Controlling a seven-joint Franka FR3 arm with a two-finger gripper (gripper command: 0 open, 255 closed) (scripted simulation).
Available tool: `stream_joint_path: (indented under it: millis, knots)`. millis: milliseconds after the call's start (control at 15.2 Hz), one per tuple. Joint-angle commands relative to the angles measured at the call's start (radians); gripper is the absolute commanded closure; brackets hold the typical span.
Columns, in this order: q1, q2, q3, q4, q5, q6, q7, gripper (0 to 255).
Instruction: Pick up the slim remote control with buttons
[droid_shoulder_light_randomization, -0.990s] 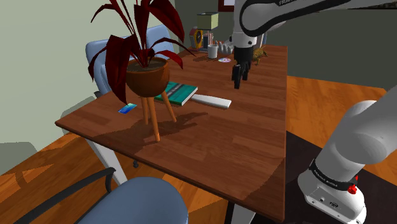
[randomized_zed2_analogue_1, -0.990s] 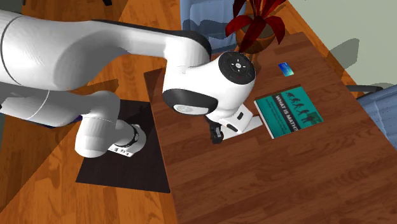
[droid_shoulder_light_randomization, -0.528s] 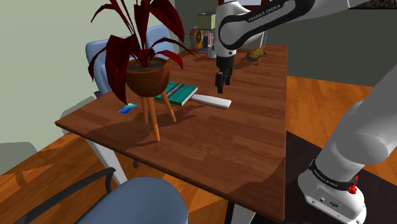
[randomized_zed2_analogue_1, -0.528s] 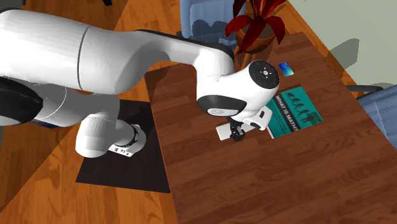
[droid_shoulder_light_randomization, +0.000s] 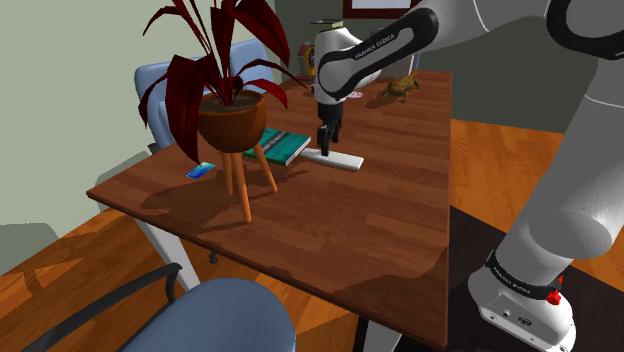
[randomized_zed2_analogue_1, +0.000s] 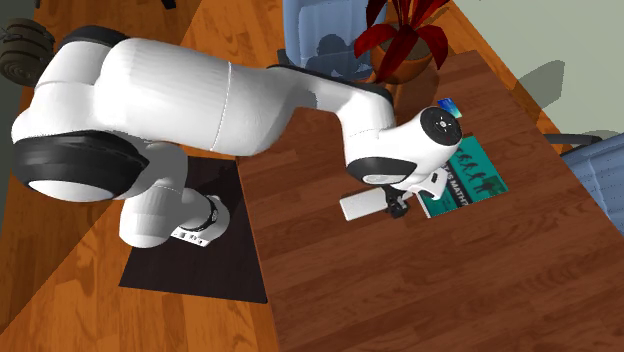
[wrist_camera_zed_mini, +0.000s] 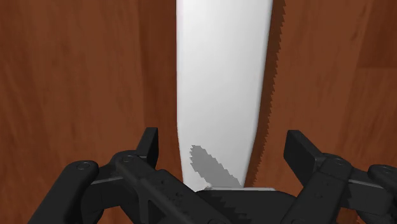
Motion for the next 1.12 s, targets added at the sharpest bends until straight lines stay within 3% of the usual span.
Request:
stream_joint_path:
  millis: [0, 396, 462, 1056]
  knots:
    - [0.000, 0.013, 0.000, -0.012, -0.001, 0.027, -0.002, 0]
    - [0.000, 0.041, -0.001, -0.042, -0.004, 0.084, 0.000, 0]
    - [0.001, 0.039, 0.000, -0.044, -0.004, 0.084, 0.001, 255]
    - [0.000, 0.041, -0.001, -0.041, -0.004, 0.084, 0.001, 255]
